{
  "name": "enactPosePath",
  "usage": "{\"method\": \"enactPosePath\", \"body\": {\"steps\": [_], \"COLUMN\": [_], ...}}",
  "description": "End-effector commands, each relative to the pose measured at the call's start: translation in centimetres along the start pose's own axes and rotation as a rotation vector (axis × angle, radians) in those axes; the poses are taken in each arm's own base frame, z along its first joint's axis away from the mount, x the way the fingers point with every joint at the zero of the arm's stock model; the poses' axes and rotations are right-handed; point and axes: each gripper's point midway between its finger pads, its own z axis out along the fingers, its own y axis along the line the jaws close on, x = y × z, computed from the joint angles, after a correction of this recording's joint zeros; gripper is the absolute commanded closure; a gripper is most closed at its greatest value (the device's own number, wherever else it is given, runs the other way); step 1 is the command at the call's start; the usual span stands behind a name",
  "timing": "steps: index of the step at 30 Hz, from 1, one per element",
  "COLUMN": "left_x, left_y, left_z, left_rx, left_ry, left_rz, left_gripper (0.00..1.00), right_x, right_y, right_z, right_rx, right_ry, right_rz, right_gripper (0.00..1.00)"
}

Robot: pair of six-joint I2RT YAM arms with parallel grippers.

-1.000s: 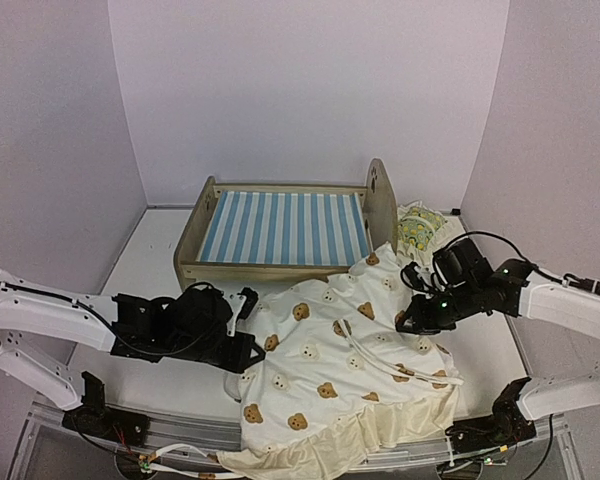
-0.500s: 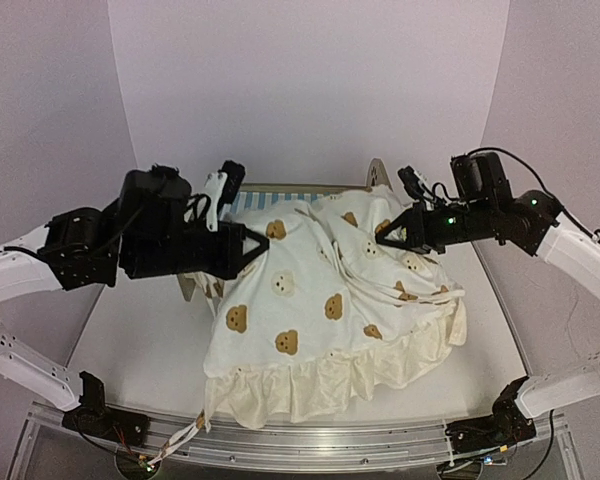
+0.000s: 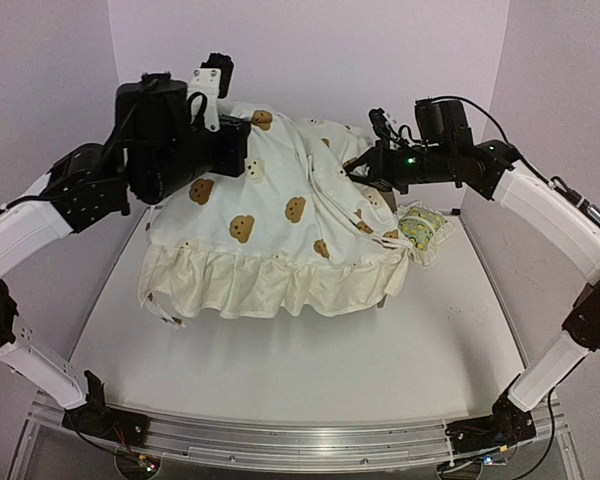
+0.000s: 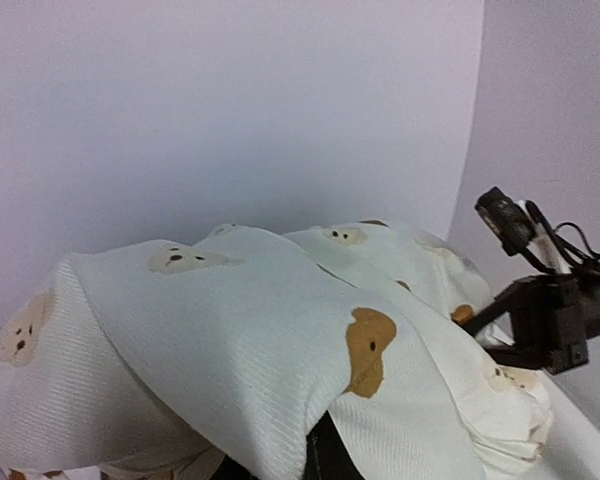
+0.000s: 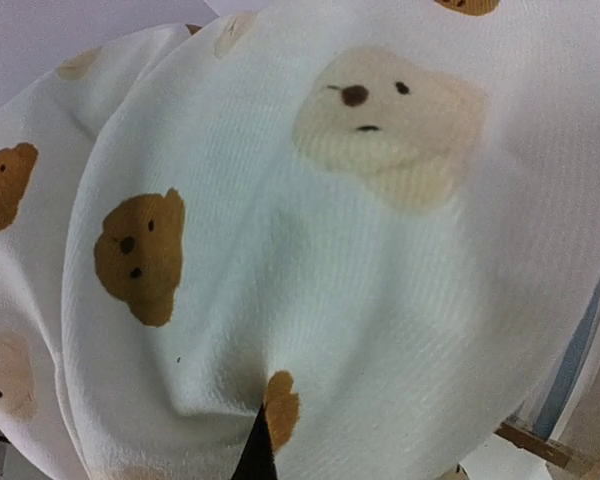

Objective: Set up the pet bed

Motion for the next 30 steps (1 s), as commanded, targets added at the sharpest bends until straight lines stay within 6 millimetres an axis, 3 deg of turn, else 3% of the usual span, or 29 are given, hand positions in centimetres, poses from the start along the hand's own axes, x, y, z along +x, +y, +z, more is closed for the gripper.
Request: {"method": "enactPosePath", "body": {"steps": [1, 8, 10, 14, 18, 23, 27, 30], "left_x": [-2.0, -1.8, -0.6, 3.6, 7.3, 9.2, 11.1, 12.8], "left_y": [3.2, 8.1, 9.9, 12.3, 13.7, 15.6, 15.6, 15.3], "left_z": [4.8, 11.8, 13.5, 16.7, 18.1, 19.5, 20.5, 20.7], "left_rx": [-0.150, -0.195, -0.209, -0.189, -0.206, -0.211, -0.174, -0.159], "left_ry": [-0.034, 0.007, 0.035, 0.126, 0.174, 0.191, 0.235, 0.265], "left_rz": [0.083, 0.074, 0.056, -0.021, -0.047, -0.099, -0.135, -0.142], "left_gripper": [0.92, 0.93, 0.93, 0.96, 0.99, 0.98, 1.00, 0.99], "right_x": [-3.5, -4.5, -4.8, -5.2, -5.7, -6.2, -8.2, -8.4], "right_y": [0.5, -2.4, -3.4, -5.3, -8.0, -11.1, -13.4, -15.0], "right_z": [1.1, 4.3, 5.0, 6.6, 8.9, 10.7, 10.9, 11.2], "right_rx": [0.012, 0.126, 0.170, 0.232, 0.259, 0.286, 0.319, 0.337], "right_ry": [-0.100, -0.120, -0.130, -0.131, -0.112, -0.100, -0.133, -0.134], "right_rz": [-0.052, -0.076, -0.099, -0.136, -0.118, -0.108, -0.096, -0.074], "right_gripper": [1.00, 1.00, 1.00, 1.00, 1.00, 1.00, 1.00, 1.00]}}
